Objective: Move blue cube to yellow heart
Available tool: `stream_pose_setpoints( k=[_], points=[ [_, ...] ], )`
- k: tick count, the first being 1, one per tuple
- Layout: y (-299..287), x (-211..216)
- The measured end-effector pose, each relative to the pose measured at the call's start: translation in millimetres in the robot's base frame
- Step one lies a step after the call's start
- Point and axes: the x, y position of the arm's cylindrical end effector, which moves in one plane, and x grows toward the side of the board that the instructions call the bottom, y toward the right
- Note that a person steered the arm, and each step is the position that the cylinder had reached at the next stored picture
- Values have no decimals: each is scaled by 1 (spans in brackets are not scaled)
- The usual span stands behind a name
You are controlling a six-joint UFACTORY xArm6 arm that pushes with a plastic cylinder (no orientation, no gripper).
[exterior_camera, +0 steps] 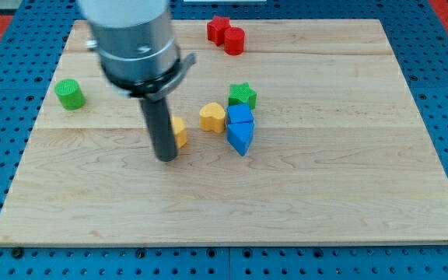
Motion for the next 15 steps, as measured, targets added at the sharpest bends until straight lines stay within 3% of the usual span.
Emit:
stream_pose_setpoints(
  k=[1,2,3,4,5,8,10,11,12,13,15],
  points=[
    [-22,-30],
    [13,-46],
    [55,28],
    [164,53],
    [186,21],
    [28,-55],
    [103,-51],
    [110,-70],
    [170,-70],
    [188,-95],
    [15,-105]
  ],
)
